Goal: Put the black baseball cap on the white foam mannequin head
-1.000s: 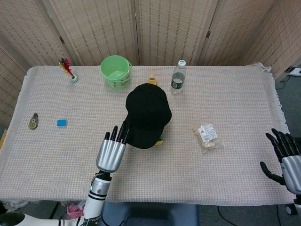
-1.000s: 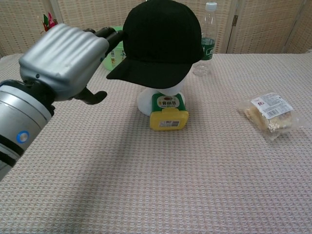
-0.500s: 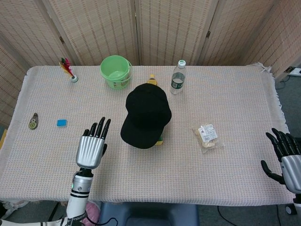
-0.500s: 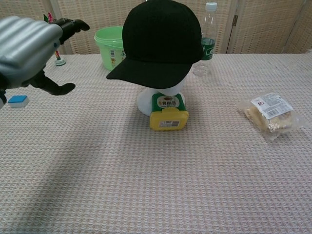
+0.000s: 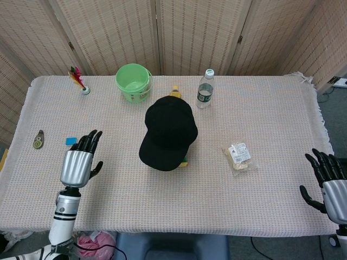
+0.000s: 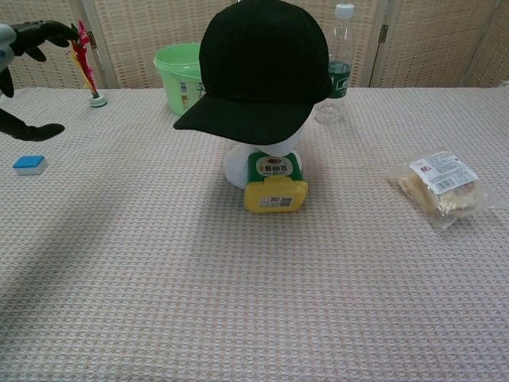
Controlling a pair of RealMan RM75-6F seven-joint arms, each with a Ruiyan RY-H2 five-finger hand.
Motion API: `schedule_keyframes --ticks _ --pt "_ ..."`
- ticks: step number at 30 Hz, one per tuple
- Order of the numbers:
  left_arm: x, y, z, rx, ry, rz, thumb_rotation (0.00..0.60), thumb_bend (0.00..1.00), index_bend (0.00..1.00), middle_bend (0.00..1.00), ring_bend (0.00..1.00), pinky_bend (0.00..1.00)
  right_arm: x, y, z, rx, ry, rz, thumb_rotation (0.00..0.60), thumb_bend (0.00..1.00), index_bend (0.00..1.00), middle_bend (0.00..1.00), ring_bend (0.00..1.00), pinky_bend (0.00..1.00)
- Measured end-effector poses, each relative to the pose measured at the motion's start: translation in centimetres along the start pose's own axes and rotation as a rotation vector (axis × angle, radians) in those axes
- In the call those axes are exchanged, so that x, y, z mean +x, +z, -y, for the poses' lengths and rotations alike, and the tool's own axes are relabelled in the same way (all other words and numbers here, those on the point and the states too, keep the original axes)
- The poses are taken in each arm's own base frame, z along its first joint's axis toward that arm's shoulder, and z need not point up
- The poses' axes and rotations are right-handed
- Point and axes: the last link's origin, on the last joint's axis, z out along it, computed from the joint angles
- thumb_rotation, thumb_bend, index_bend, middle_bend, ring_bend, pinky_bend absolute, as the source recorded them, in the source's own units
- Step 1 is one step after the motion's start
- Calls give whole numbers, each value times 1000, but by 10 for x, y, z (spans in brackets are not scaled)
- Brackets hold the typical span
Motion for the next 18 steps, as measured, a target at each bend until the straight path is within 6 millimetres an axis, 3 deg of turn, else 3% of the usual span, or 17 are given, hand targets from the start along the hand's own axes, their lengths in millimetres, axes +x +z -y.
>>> schedule_keyframes --ticks 9,18 --pt "8 -15 68 94 -4 72 600 266 125 149 214 474 -6 1 4 4 -29 19 600 326 0 0 0 0" --pt "22 -45 108 184 -86 106 600 266 124 149 214 472 -13 3 8 -3 -63 30 600 326 0 0 0 0"
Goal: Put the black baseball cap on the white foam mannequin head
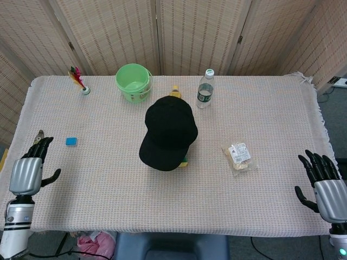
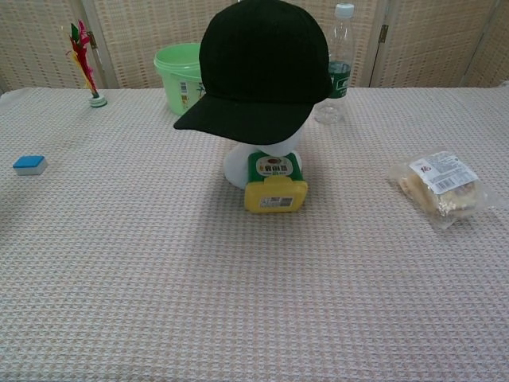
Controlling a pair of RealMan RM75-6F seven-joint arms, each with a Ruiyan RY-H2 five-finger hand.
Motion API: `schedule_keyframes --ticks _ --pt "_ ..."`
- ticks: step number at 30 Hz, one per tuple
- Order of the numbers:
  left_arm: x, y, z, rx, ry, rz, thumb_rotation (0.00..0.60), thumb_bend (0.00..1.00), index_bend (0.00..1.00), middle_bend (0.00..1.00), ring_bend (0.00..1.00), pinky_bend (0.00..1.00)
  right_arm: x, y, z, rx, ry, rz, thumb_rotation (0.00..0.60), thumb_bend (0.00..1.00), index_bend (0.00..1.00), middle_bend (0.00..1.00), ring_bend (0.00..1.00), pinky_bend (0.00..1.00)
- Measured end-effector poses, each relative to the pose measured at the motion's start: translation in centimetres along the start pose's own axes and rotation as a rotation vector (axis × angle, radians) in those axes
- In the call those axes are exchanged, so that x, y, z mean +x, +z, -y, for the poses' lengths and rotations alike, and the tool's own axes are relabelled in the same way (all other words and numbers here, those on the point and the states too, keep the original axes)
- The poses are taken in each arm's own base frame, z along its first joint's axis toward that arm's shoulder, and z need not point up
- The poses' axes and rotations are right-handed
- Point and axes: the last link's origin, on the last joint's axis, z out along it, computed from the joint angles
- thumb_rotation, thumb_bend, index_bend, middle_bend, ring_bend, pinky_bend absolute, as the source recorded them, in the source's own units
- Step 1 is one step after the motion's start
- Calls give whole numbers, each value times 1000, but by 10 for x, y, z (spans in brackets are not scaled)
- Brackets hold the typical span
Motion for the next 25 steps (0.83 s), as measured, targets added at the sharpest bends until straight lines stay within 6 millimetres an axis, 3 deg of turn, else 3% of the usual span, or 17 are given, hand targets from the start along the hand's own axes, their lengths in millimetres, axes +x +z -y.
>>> schedule_keyframes --ticks 13,25 --pt "3 -65 26 82 -52 22 600 266 114 149 214 472 -18 5 11 10 -43 67 600 326 0 0 0 0" --pt "2 -76 32 86 -37 -3 600 266 112 149 213 470 -23 7 14 5 -56 77 600 326 0 0 0 0"
